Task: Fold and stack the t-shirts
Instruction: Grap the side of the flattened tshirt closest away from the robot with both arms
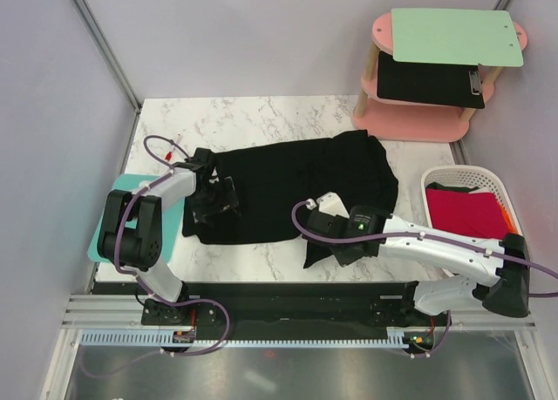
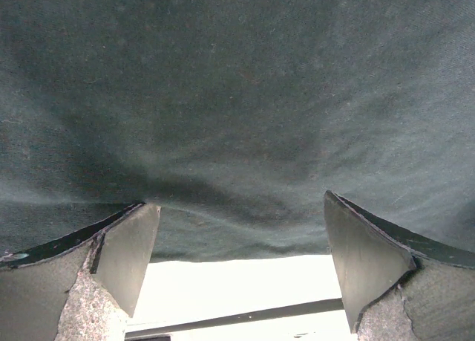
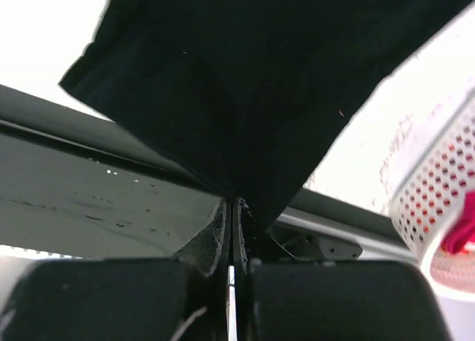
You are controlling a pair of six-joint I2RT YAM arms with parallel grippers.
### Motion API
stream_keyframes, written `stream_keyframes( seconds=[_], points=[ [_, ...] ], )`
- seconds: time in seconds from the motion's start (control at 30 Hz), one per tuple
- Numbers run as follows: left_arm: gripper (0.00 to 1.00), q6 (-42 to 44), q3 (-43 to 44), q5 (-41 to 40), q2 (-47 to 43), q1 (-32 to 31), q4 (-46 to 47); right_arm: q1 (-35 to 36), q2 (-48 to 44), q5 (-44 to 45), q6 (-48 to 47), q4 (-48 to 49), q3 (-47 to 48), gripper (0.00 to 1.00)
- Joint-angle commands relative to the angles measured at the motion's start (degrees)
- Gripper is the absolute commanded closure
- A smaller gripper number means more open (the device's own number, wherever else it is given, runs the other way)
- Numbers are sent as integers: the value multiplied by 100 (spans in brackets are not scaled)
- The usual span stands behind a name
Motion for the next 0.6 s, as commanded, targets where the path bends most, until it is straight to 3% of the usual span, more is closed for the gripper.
stream_keyframes(
  seconds=[0.0, 0.23, 0.27, 0.33, 0.37, 0.43, 0.47, 0.57],
  points=[
    [0, -32, -156, -408, 390, 15, 490, 19, -341, 463, 710, -1086, 289, 100],
    [0, 3, -200, -426, 320, 15, 455, 19, -526, 16, 922, -1184, 52, 96],
    [0, 12, -208, -435, 303, 15, 438, 28, -517, -89, 861, -1175, -1, 72],
    [0, 12, -208, -443, 215, 15, 403, 28, -631, -387, 773, -1096, -63, 55],
    [0, 20, -217, -443, 171, 6, 376, 19, -701, -424, 755, -1026, -28, 37],
    [0, 29, -235, -435, 74, 6, 332, 19, -981, -468, 702, -929, 86, 21],
    [0, 29, -270, -400, -65, 6, 324, 19, -1061, -477, 694, -816, 234, 5],
    [0, 3, -419, -399, -460, 6, 315, 19, -1299, -495, 580, -447, 359, 2]
  ],
)
